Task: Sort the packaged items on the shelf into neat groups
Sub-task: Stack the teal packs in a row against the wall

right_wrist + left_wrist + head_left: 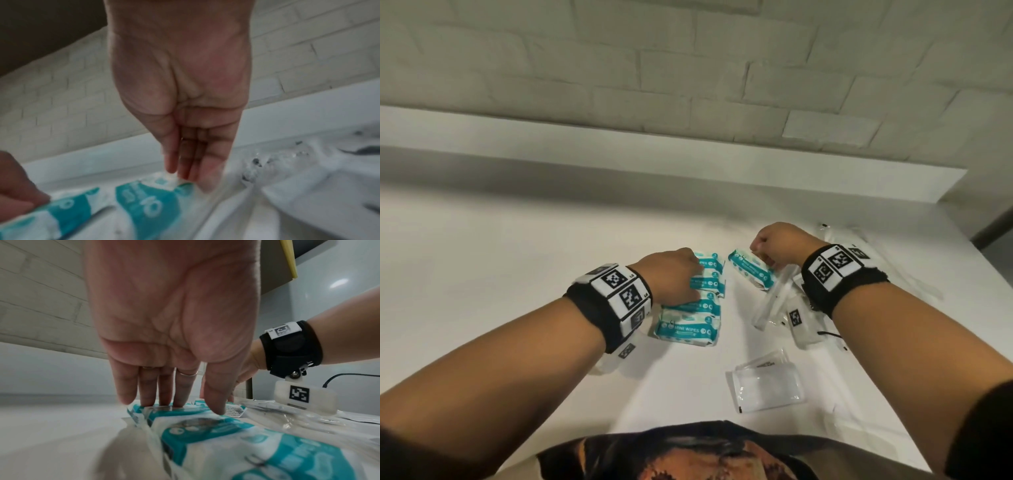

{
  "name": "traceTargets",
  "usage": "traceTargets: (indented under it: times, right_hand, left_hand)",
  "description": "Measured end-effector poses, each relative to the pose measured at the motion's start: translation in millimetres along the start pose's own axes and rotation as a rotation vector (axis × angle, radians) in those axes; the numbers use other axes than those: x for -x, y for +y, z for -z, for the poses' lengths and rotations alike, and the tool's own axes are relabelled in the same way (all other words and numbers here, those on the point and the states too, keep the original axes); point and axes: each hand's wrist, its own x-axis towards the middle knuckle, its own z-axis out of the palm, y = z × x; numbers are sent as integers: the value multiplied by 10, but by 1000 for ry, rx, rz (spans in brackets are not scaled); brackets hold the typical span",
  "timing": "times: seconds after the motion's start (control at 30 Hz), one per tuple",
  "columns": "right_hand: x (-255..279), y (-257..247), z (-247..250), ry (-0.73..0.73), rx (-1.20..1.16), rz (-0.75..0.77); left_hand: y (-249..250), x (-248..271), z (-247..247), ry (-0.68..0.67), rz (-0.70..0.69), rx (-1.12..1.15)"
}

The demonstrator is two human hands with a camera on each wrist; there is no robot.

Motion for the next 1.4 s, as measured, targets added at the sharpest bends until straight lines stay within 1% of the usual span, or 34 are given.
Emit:
traceTargets:
  times: [0.07,0.13,0.17,0.2,0.27,0.33,0.4,0.43,0.53,0.67,0.77,0.83,0.87,0.97,1.0,1.13,1.27,1.4]
  right_hand:
    - [33,-11,-32,-54,32,4]
    - [33,-18,-74,-120,163,2]
    - [10,-36,-85,-106,202,1]
    - [-43,-62,-84,-69,201,7]
    - [-153,-144,-56,50,125,59]
    - [-244,-293,-56,151,74,153]
    - [-322,-454,-127,198,46,229]
    - [-357,-514,-182,182,28,248]
    - [-439,-593,-299,50,-37,270]
    - [-484,-530,-281,11,-63,283]
    - [-476,-498,-304,-22,3,310]
    - [-492,-520,-321,-15,69,335]
    - [-492,-523,-317,6,110,345]
    - [-496,-528,-312,64,204,366]
    - [-489,-526,-314,67,236,375]
    - [-570,-541,-269,36,296,403]
    - [-789,-569,-114,-1,323,364]
    - [-1081,-607,33,62,311,322]
  left_hand:
    - [1,-6,-1,2,6,7]
    - [2,-7,1,-2,9,17]
    - [2,-7,2,-3,7,19]
    - [-4,-6,3,-3,4,20]
    - [-10,-4,1,-6,2,30]
    - [-18,-2,-9,-7,1,36]
    - [-26,-2,-22,-6,-3,29]
    - [-31,-4,-28,-6,-5,26]
    - [-49,0,-37,-12,-6,23]
    - [-56,35,-49,-27,-10,44]
    - [-44,136,-113,-124,-33,63]
    - [-18,227,-166,-171,-71,8]
    - [17,262,-194,-152,-87,-28]
    - [93,281,-296,20,-117,-90]
    - [105,274,-322,52,-113,-86]
    - [62,159,-292,56,-78,-62]
    - [-67,-136,-80,56,-48,-51]
    - [-255,-566,149,42,-11,-39]
